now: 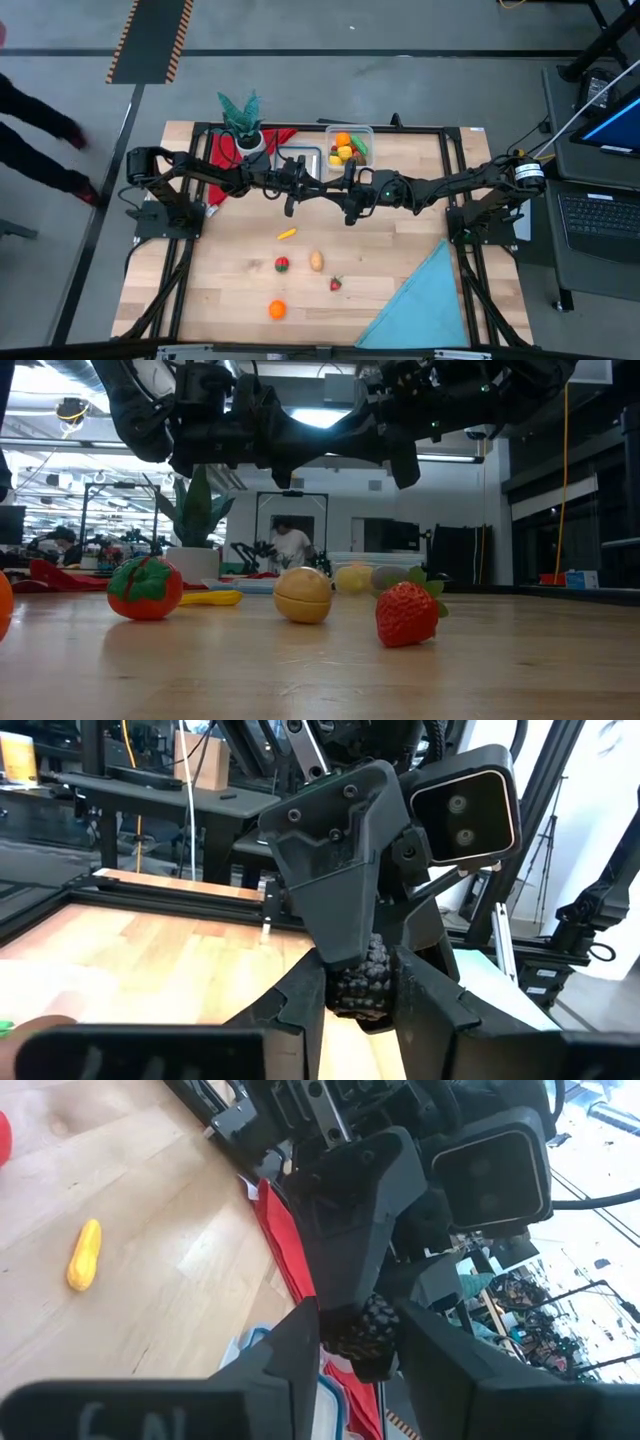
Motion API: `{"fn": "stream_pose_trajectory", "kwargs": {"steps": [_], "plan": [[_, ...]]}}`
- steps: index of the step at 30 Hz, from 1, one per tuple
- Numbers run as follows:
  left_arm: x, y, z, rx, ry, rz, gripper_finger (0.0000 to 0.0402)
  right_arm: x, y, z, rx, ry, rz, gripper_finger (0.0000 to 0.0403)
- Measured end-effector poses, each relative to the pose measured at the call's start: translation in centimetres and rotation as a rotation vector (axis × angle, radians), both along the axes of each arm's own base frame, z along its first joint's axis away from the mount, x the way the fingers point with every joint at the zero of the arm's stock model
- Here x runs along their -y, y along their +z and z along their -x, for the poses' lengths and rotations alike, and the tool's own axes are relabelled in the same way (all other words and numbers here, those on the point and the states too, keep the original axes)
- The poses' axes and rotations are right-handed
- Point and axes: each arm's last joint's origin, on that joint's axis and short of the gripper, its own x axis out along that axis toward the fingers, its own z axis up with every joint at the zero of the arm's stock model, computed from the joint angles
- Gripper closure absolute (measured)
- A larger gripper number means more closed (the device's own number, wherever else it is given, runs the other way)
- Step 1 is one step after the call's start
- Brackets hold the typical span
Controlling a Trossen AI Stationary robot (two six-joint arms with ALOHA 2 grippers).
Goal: Pick and placing Produce into tupperware
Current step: Put the blackberry into the transparent bin
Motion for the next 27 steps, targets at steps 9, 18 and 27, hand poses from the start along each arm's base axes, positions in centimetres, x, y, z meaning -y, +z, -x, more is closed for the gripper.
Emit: {"fn": "stream_pose_trajectory", "kwargs": {"steps": [9,18,27], "plan": [[0.0,0.2,0.0,0.023,0.0,-0.009,0.025,0.0,0.1,0.0,0.012,-0.008,-0.023,0.0283],[-1.3,0.4,0.6,0.015,-0.105,0.014,0.023,0.0,0.1,0.0,0.011,-0.032,-0.019,0.0284],[-3.2,-0.2,1.8,-0.019,-0.161,0.062,0.0247,0.2,0.1,0.2,0.013,-0.101,-0.084,0.0284]]}}
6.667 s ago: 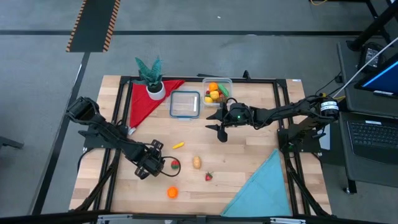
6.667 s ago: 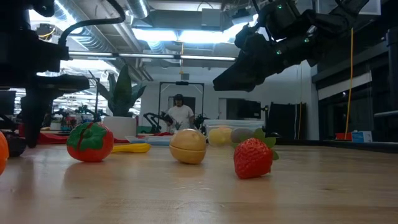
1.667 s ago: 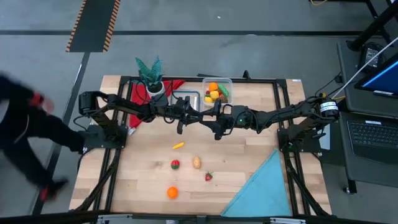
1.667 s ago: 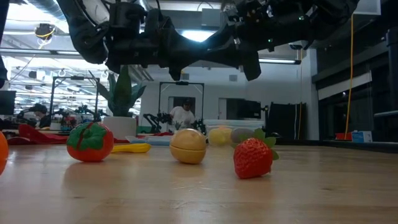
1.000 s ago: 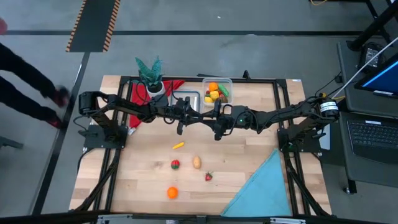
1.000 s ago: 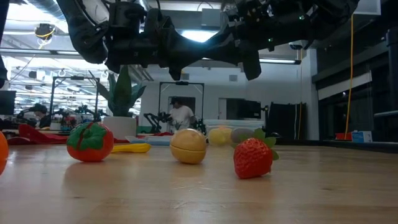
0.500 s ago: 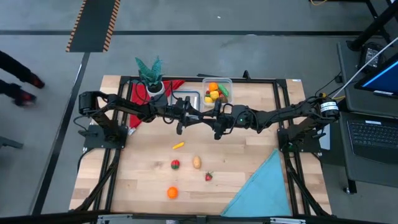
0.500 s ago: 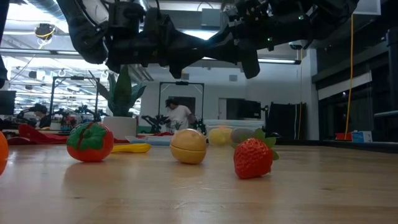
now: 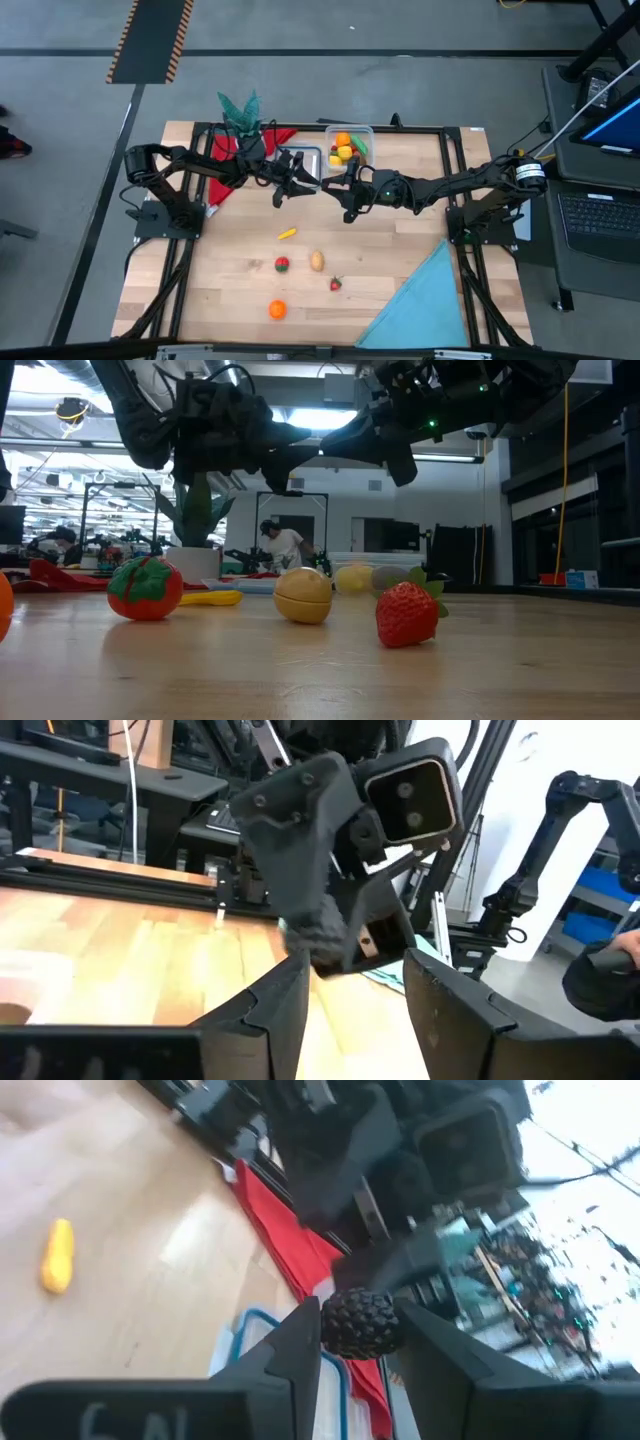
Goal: Pick and placing Produce into tupperware
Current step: Put the blackberry into the transparent bin
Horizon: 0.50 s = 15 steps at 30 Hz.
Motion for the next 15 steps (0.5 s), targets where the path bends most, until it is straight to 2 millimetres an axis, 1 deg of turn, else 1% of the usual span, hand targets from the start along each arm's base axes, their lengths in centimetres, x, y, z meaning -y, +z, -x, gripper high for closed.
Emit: {"fn": "stream_pose_trajectory", "kwargs": {"steps": [4,7,10,15], "plan": [[-0.5,-0.6,0.8,-0.003,0.012,-0.001,0.0256,0.1,0.2,0.1,0.006,-0.025,0.001,0.0284],[-0.7,-1.0,1.5,0.009,0.027,-0.032,0.0262,0.1,0.2,0.1,0.006,-0.026,-0.011,0.0284],[-0.6,-0.5,2.6,0.041,0.045,-0.082,0.027,0.1,0.1,0.2,-0.01,-0.029,-0.025,0.0284],[-0.1,0.3,5.4,0.084,0.1,-0.131,0.028,0.1,0.4,0.5,0.004,-0.041,-0.092,0.0284]]}}
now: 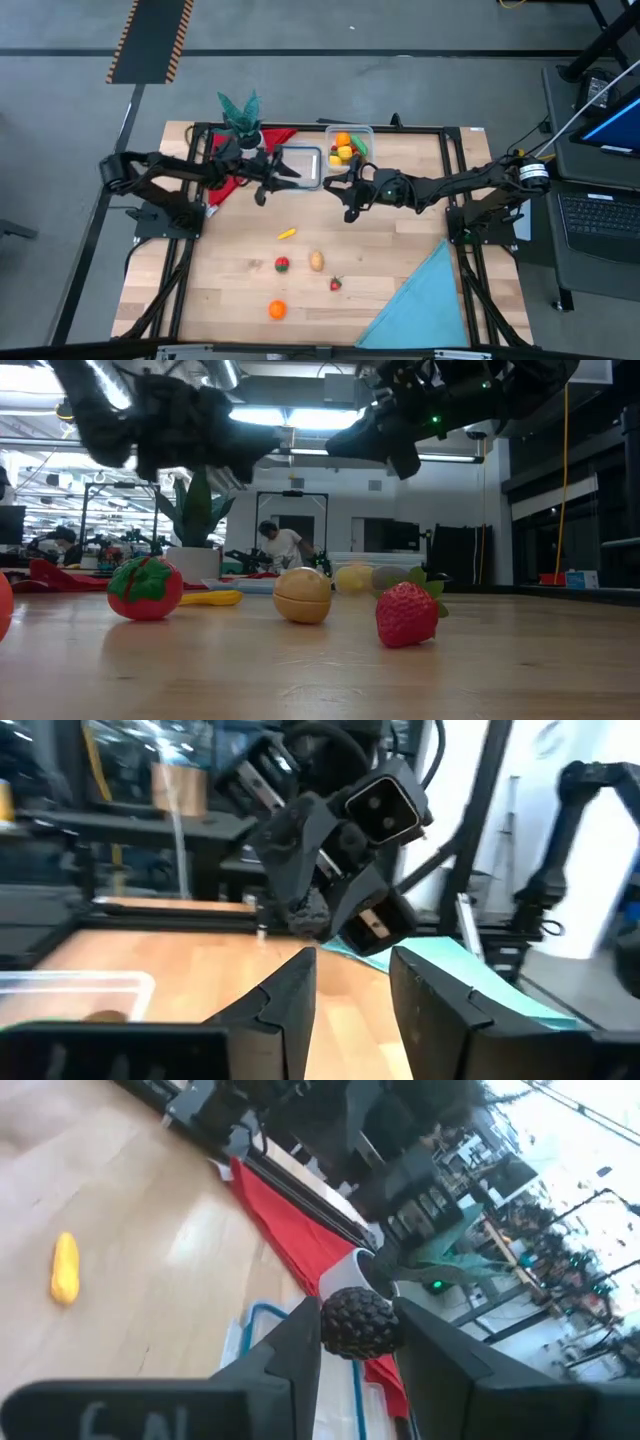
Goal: Pick and placing Produce into tupperware
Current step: Put the blackberry into the transparent bin
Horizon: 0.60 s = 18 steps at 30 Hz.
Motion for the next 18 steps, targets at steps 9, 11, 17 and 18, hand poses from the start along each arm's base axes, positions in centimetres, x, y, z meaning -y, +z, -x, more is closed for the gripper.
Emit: {"fn": "stream_pose_trajectory", "kwargs": {"steps": [9,11,17,18], "plan": [[1.9,-1.1,5.0,0.033,0.237,-0.083,0.0299,0.6,0.3,0.8,-0.016,-0.054,-0.156,0.0284],[2.2,-1.1,5.6,0.047,0.253,-0.089,0.0303,1.0,0.5,1.1,-0.015,-0.078,-0.196,0.0289],[2.5,-1.3,6.3,0.03,0.263,-0.088,0.0312,2.4,1.4,1.9,0.022,-0.142,-0.271,0.0296],[2.5,-1.4,6.3,0.018,0.263,-0.083,0.0313,2.7,1.5,2.0,0.023,-0.156,-0.286,0.0295]]}}
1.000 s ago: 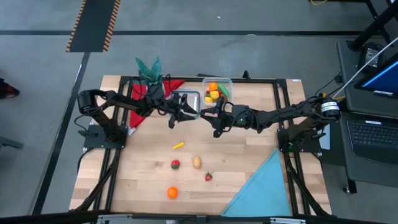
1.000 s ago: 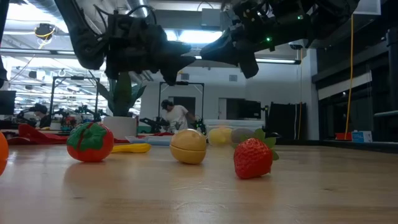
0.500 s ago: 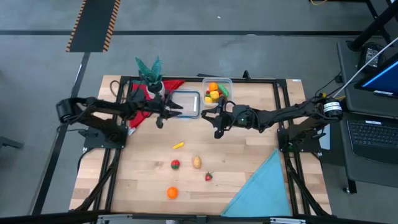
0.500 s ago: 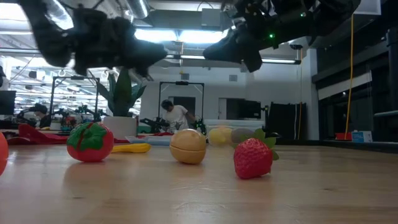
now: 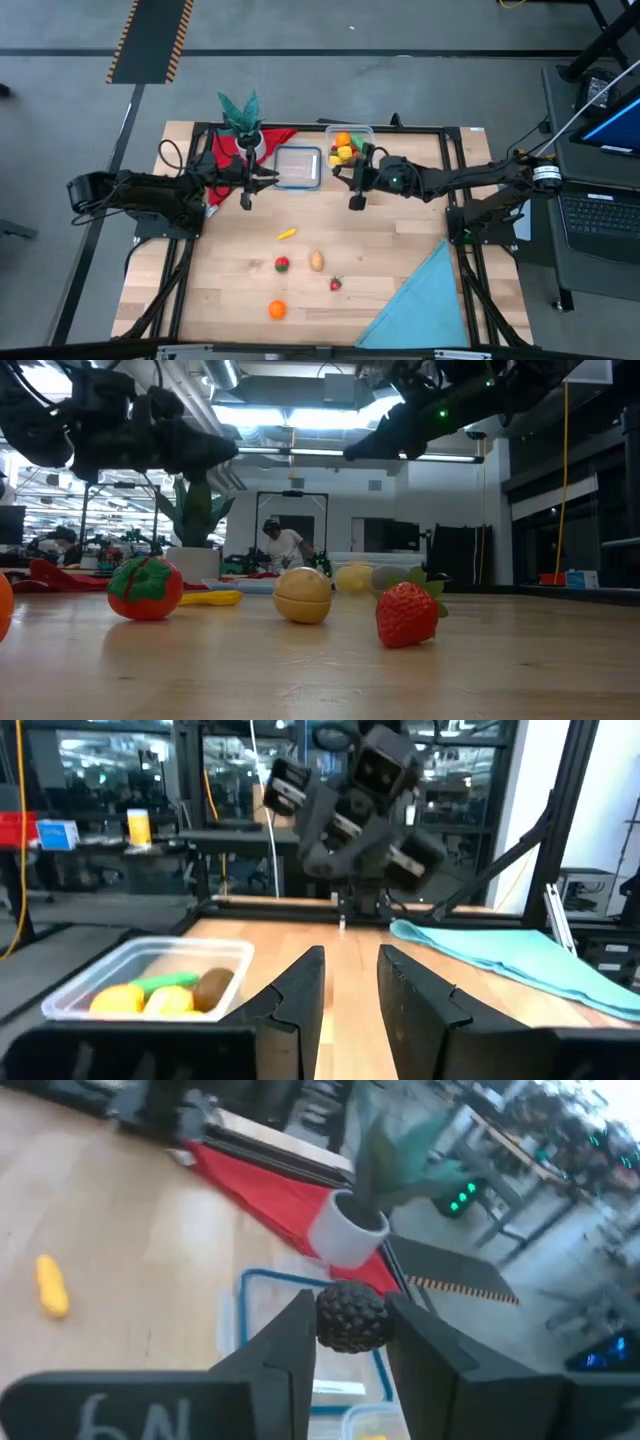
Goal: Pick and placing Produce into tupperware
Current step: Put the blackberry into the transparent bin
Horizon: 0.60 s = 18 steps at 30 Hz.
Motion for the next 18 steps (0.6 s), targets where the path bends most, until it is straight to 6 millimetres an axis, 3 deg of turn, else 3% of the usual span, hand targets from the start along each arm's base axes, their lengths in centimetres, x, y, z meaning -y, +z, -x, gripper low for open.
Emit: {"fn": "stream_pose_trajectory", "kwargs": {"steps": [7,18], "plan": [[0.0,-0.2,0.0,-0.024,0.002,0.002,0.0323,2.9,-0.3,1.0,0.008,-0.092,-0.186,0.0299],[0.0,-0.2,0.0,-0.025,0.003,-0.015,0.0339,6.3,0.0,2.0,0.06,0.169,-0.424,0.0302]]}}
